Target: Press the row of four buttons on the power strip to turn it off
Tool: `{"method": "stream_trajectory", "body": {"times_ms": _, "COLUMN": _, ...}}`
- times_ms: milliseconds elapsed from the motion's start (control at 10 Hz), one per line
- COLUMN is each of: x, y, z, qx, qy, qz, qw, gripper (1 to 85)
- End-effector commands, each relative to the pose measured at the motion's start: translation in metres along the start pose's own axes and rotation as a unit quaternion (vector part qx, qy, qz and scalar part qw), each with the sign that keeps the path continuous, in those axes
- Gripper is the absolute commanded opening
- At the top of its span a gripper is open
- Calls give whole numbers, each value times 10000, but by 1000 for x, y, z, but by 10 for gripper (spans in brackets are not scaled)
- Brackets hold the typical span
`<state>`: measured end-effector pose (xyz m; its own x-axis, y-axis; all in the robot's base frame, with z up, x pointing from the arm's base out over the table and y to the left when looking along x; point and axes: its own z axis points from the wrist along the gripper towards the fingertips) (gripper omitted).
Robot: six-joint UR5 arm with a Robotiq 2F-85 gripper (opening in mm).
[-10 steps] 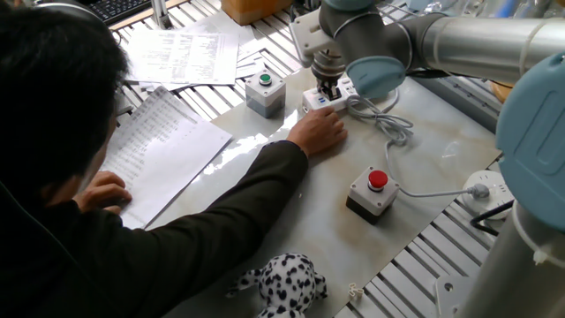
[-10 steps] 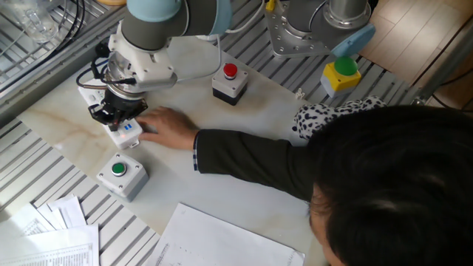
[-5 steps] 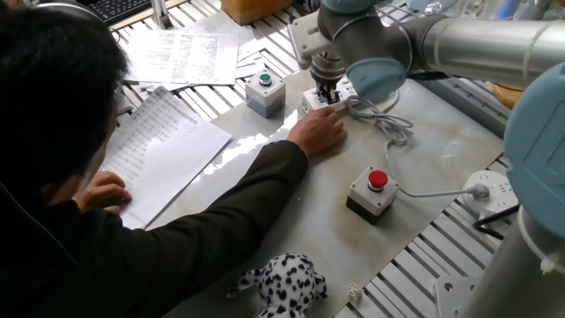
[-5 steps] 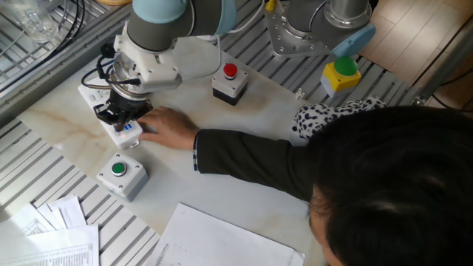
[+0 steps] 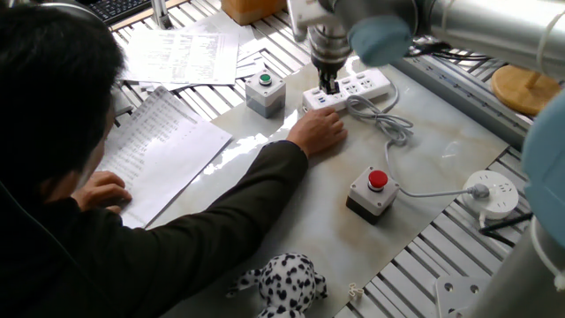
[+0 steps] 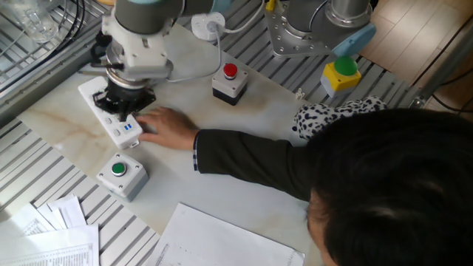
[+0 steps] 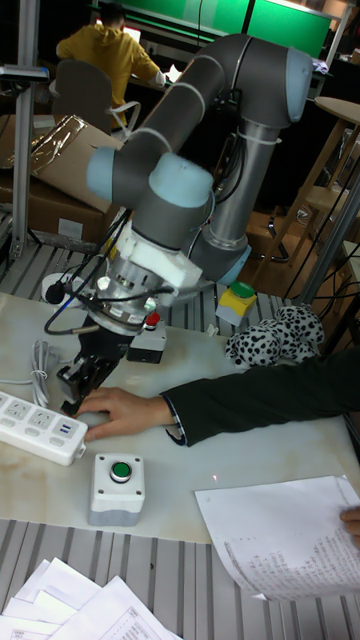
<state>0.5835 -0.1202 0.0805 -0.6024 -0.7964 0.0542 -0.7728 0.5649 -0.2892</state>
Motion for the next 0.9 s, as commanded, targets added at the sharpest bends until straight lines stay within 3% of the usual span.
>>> {"method": "stream_trajectory", "body": {"times_ms": 0, "x": -16, "y": 26, "z": -45, "qx": -490, "qy": -44, "qz": 1396, "qw": 9890, "gripper": 10}}
{"method": "stream_trajectory", "body": {"times_ms": 100, "x": -27, "y": 36, "z": -57, "qx": -652, "qy": -113, "qz": 1966, "qw": 9782, "gripper": 10}}
{"method": "stream_trajectory", "body": {"times_ms": 300, "x": -64, "y": 54, "z": -75, "qx": -1101, "qy": -439, "qz": 3156, "qw": 9414, "gripper": 10}}
{"method": "stream_trajectory", "body": {"times_ms": 400, "x": -76, "y": 47, "z": -76, "qx": -1051, "qy": -647, "qz": 3431, "qw": 9312, "gripper": 10}}
{"method": "stream_trajectory", "body": {"times_ms": 600, "x": -92, "y": 43, "z": -81, "qx": -1107, "qy": -818, "qz": 3753, "qw": 9166, "gripper": 10}}
{"method": "stream_trajectory", "body": {"times_ms": 800, "x": -98, "y": 38, "z": -88, "qx": -1083, "qy": -788, "qz": 3789, "qw": 9157, "gripper": 10}}
